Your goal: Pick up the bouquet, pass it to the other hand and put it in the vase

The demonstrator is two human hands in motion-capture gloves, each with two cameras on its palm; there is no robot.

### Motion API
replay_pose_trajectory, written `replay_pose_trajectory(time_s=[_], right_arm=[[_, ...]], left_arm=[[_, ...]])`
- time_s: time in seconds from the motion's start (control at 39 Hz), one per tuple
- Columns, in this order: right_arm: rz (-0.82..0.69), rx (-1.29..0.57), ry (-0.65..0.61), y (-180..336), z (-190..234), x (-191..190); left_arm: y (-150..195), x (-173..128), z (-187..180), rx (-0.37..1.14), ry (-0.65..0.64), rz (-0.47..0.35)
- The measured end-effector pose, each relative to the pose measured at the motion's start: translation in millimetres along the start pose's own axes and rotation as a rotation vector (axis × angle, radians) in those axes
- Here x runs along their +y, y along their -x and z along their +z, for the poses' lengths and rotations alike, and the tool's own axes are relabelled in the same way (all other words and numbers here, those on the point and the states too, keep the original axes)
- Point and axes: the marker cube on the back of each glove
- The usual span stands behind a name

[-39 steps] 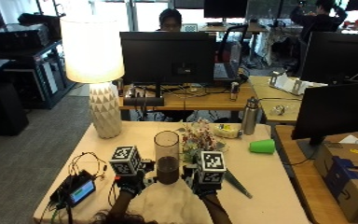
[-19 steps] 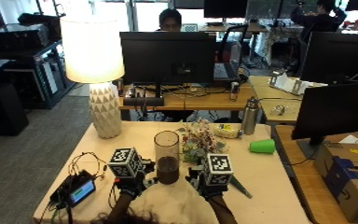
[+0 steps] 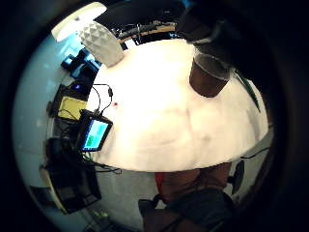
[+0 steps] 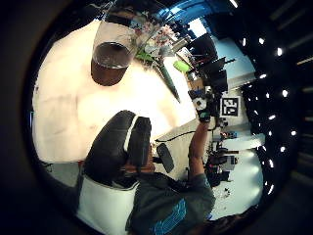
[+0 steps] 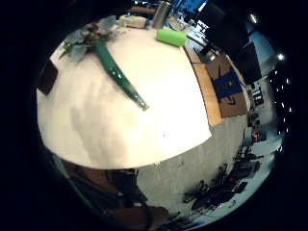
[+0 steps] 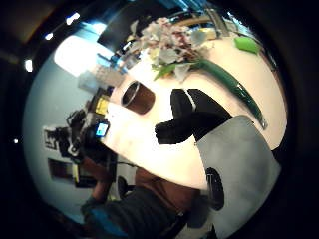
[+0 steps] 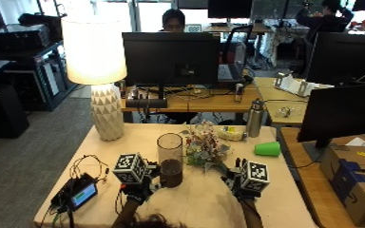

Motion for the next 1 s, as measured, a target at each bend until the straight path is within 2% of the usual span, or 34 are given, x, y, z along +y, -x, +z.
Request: replay_pose_trajectory(time_s=[0.21,0.44,0.62,0.79,1.0], right_arm=[[0.097,-0.006,0.099,-40,57,-26],[0.212,-0.003,0.246,-60,111,-49],[0.214,0.042,0.258,-60,127,-60],[0.199,0.177,0.208,-51,126,-69],[0.184,0.230,0.196,-43,122,-72]], left_arm=[[-1,-4,8,-0.015,0.008,-0.010],[0,-7,15,-0.019,0.023,-0.021],[0,-10,23,-0.010,0.030,-0.018],[1,-10,32,0.001,0.062,-0.017],[1,-8,30,0.012,0.060,-0.018]])
